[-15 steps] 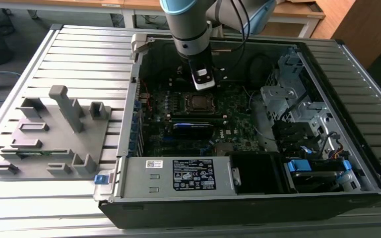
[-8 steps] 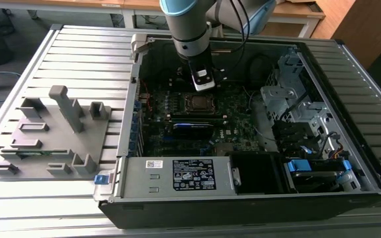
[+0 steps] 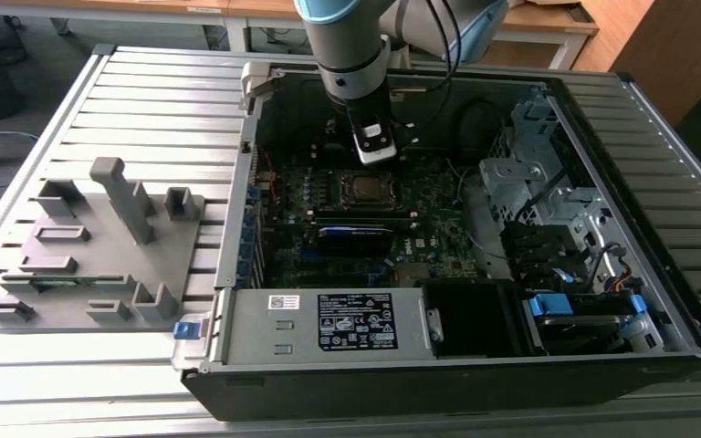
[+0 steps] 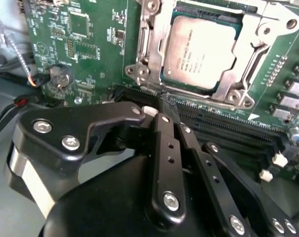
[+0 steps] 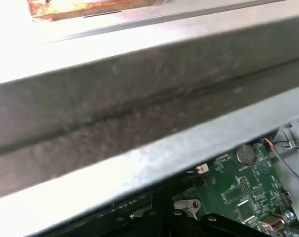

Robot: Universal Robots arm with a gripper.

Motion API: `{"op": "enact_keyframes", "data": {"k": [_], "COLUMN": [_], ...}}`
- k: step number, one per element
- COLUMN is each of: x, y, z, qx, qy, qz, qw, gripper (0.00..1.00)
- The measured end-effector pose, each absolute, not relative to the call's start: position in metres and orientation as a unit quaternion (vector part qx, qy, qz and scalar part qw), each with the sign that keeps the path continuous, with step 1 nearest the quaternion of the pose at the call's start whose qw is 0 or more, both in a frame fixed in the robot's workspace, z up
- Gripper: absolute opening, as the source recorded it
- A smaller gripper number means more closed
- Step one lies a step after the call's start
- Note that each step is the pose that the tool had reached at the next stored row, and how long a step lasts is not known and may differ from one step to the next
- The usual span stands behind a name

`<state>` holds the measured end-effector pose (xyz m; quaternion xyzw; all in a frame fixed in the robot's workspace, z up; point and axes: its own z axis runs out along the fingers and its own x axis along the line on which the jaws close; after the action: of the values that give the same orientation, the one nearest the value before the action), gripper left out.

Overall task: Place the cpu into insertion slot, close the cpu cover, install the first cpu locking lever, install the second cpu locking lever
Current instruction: 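Install the first cpu locking lever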

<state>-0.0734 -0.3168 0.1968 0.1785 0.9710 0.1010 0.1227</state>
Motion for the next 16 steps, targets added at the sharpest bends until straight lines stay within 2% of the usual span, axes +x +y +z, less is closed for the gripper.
{"op": "enact_keyframes", "data": {"k": [8, 13, 16], "x": [-0.073, -0.073, -0.073], "y": [-0.317, -0.317, -0.317], "z": [0.218, 0.218, 0.219], "qx": [0.178, 0.178, 0.177], "qy": [0.971, 0.971, 0.973], "qz": [0.101, 0.101, 0.085], "qw": [0.123, 0.123, 0.124], "gripper": [0.11, 0.11, 0.11]}}
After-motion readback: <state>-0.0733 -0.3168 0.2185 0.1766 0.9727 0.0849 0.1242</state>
